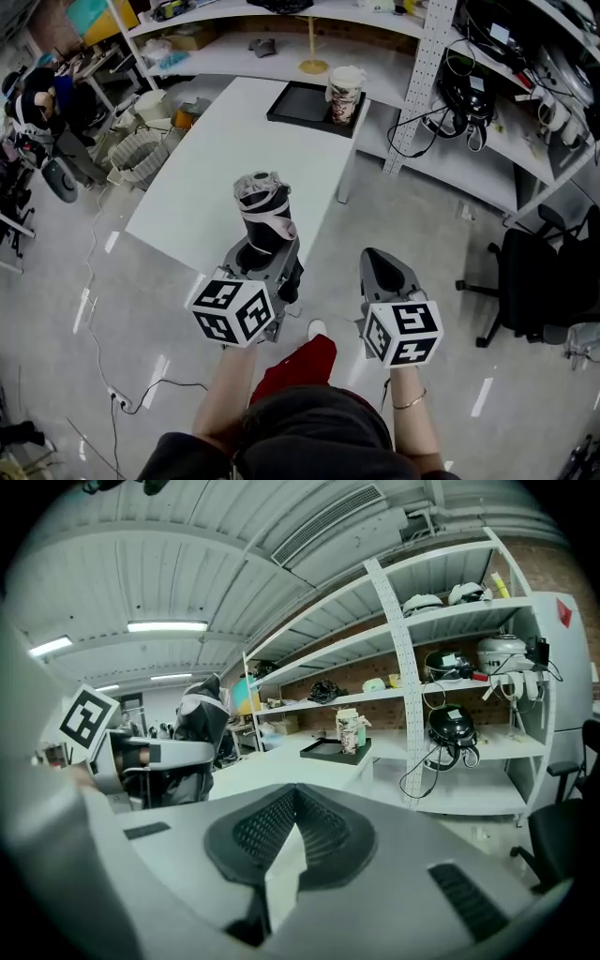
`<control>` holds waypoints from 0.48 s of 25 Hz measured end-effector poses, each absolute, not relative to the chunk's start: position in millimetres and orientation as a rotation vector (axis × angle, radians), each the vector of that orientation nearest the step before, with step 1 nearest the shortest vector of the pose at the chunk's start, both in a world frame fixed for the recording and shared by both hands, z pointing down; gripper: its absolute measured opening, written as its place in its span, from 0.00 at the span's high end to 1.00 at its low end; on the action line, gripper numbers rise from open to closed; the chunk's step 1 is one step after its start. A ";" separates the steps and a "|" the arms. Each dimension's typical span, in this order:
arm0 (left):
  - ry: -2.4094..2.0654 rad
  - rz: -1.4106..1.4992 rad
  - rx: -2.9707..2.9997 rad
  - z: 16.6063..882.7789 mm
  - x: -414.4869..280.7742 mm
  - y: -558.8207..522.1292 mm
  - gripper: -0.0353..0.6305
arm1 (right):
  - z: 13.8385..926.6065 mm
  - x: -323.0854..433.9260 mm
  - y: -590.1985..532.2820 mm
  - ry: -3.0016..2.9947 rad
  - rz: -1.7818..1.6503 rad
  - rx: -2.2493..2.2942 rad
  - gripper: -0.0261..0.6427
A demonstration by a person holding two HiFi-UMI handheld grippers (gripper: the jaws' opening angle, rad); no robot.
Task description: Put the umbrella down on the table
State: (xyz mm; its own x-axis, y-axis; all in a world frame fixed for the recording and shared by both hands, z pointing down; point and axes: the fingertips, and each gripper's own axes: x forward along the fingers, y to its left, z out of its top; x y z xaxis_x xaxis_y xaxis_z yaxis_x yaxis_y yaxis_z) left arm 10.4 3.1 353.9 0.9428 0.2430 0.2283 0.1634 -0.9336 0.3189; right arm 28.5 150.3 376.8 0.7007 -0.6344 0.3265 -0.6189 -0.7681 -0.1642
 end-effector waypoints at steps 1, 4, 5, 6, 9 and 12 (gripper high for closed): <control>0.293 0.389 2.797 354.8 18.6 -0.4 0.65 | 378.2 38.3 146.0 1.060 -0.582 -2.853 0.93; 0.270 0.394 2.792 357.4 40.7 -11.4 0.65 | 383.0 64.6 131.4 1.088 -0.608 -2.838 0.93; 0.263 0.392 2.789 358.4 47.4 -15.0 0.64 | 384.6 72.3 126.3 1.100 -0.615 -2.834 0.93; 0.256 0.389 2.785 359.4 54.2 -18.5 0.65 | 386.1 79.8 121.2 1.111 -0.621 -2.831 0.93; 0.237 0.389 2.772 362.7 74.1 -29.4 0.65 | 390.9 102.0 106.6 1.141 -0.640 -2.823 0.93; 0.211 0.400 2.761 365.9 89.1 -40.3 0.65 | 395.6 120.9 95.4 1.161 -0.667 -2.813 0.93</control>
